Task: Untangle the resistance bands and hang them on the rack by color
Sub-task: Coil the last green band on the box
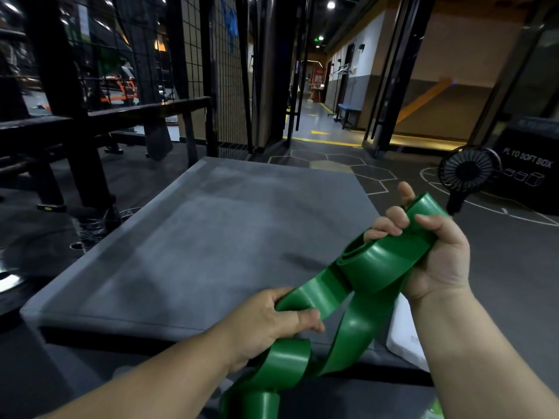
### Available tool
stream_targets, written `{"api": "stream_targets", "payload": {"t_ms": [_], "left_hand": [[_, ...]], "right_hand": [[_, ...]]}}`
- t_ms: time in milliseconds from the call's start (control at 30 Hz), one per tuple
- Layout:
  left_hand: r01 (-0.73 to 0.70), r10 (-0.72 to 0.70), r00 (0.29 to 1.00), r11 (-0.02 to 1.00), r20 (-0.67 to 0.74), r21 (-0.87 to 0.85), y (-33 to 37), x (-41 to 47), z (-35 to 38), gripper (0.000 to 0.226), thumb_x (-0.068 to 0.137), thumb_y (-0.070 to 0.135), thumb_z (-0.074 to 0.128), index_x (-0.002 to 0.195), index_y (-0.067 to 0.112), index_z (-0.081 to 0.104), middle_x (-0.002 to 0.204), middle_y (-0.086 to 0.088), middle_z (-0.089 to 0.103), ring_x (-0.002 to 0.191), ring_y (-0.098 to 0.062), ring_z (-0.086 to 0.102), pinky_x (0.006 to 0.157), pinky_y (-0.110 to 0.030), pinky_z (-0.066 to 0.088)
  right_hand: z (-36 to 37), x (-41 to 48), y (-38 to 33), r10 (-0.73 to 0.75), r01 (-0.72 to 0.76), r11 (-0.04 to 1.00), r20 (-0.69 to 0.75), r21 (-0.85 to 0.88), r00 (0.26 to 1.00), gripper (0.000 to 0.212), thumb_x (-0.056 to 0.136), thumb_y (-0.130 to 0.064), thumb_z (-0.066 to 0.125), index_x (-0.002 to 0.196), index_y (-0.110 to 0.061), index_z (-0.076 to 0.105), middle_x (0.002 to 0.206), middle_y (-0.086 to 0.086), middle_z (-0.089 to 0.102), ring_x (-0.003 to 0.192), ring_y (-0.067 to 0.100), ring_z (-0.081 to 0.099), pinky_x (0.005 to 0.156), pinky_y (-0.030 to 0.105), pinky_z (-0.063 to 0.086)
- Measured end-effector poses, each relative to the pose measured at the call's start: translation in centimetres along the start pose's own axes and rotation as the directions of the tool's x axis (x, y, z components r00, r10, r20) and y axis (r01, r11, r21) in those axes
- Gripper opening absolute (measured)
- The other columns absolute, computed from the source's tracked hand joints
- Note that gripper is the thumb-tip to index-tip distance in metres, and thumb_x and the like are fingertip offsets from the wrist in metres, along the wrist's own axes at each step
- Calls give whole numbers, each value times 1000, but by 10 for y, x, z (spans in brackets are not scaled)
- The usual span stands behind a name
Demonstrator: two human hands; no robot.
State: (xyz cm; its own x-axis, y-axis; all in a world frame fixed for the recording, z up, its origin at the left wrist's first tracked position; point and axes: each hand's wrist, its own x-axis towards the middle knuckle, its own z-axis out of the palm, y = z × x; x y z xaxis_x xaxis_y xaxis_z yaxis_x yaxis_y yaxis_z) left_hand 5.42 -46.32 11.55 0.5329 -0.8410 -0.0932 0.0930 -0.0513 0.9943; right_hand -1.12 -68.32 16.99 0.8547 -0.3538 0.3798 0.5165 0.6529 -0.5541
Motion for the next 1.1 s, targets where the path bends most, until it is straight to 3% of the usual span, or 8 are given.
{"api": "stream_targets", "payload": {"t_ms": [167, 333, 500, 667, 733, 833, 933, 1100], "left_hand": [[3, 4, 999, 986, 44, -167, 4, -2, 0, 22, 81, 22, 71, 95, 5, 68, 86, -7, 74, 77, -11, 69, 70, -25, 55], [55, -38, 990, 991, 137, -123, 3, -5, -3, 9, 90, 7, 61, 98, 7, 65, 91, -4, 73, 77, -9, 64, 68, -25, 52], [-11, 17, 994, 998, 112, -56, 11, -7, 5, 14, 96, 7, 52, 110, 8, 54, 87, -6, 74, 83, -15, 69, 71, -28, 55], [-67, 67, 998, 998, -4, 19, 13, -2, -4, 8, 87, 5, 64, 93, 11, 63, 79, 2, 72, 70, -6, 65, 62, -18, 47], [-33, 33, 999, 999, -23, 5, 12, 0, -11, 15, 82, 1, 70, 93, 10, 68, 79, 1, 71, 72, -8, 65, 65, -21, 49], [35, -40, 996, 997, 84, 66, 10, -2, -22, 47, 70, -1, 68, 113, 18, 64, 104, -6, 72, 96, -22, 68, 81, -32, 54], [66, -79, 992, 990, 100, 128, 11, -3, -26, 52, 72, 0, 65, 117, 25, 60, 114, -7, 69, 105, -26, 65, 90, -38, 52], [16, -18, 1000, 980, 7, 199, 20, 0, -30, 25, 87, -8, 60, 93, 16, 67, 88, 0, 74, 85, -14, 69, 78, -25, 52]], "right_hand": [[-1, 2, -5, -7, 7, 1000, -40, 1, 999, 63, 53, -16, 69, 114, -19, 55, 68, -4, 40, 59, 12, 39, 62, 26, 42], [-1, 1, -8, 26, -27, 999, -13, -30, 1000, 72, 50, -19, 76, 117, -18, 52, 72, -3, 44, 63, 12, 42, 64, 28, 44], [9, -4, 22, 190, -161, 954, 93, -255, 977, 93, 42, -1, 80, 127, -15, 46, 82, 6, 54, 72, 18, 54, 68, 32, 49], [20, -12, 49, 290, -220, 871, 98, -439, 952, 88, 52, 3, 63, 134, -20, 42, 84, 8, 58, 78, 20, 54, 70, 37, 42], [22, -12, 50, 269, -198, 846, 76, -495, 960, 87, 55, 7, 60, 135, -21, 41, 83, 7, 58, 77, 20, 53, 66, 35, 41], [22, -12, 49, 219, -153, 807, 49, -571, 975, 79, 62, 11, 50, 134, -21, 43, 81, 6, 57, 74, 22, 49, 62, 34, 39], [22, -13, 48, 236, -146, 742, 51, -654, 970, 75, 64, 8, 54, 132, -24, 45, 84, 6, 58, 74, 20, 53, 60, 30, 45], [23, -21, 62, 383, -191, 589, 63, -785, 922, 67, 60, -20, 72, 124, -26, 54, 94, 1, 68, 89, 19, 63, 79, 35, 52]]}}
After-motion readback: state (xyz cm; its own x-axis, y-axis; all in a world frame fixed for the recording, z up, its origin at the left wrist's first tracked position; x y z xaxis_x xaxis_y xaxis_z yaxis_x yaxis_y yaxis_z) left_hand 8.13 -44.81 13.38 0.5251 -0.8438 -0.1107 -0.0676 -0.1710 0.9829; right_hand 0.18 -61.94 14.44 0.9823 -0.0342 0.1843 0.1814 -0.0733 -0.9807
